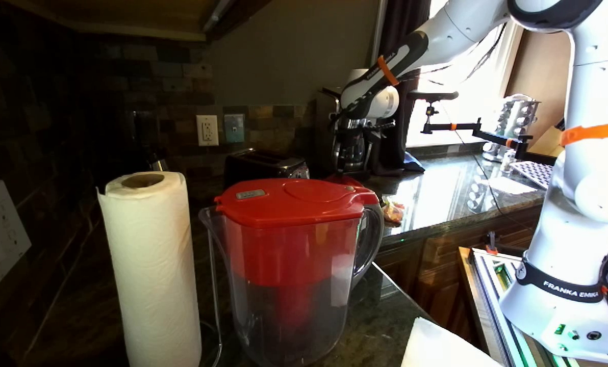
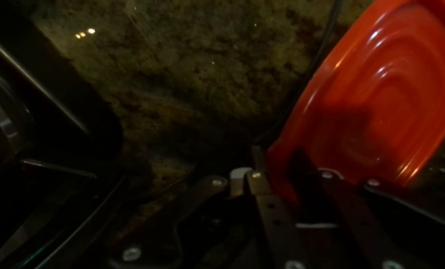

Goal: Remove the red lid from the bowl, then put the plastic in the bowl and put the lid on the bowl

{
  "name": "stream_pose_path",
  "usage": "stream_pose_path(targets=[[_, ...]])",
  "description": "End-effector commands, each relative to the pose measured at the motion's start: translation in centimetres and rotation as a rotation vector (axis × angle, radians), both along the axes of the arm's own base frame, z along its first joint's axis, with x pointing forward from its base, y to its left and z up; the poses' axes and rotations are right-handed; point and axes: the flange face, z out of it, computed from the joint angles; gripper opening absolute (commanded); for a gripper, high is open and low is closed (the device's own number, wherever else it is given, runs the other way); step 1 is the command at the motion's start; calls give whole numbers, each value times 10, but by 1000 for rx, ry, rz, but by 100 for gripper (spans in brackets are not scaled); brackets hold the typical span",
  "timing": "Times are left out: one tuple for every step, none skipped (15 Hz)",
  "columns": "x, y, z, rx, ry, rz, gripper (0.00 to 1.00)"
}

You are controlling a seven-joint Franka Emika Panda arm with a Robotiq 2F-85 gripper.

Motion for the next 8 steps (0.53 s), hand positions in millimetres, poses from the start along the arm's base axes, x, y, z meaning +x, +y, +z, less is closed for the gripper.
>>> stream_pose_path(targets=[[1,-3,-11,-1,-12,-40,47],[1,-1,-9,2,-12,-41,48],[0,1,-6,0,-14,-45,53],[0,3,-3,-1,-17,-52,62],[-2,8,3,22,-15,-56,68],[-4,11,10,23,-15,-66,77],[-7,17,17,34,-16,-73,84],[-12,23,24,44,-9,-79,92]])
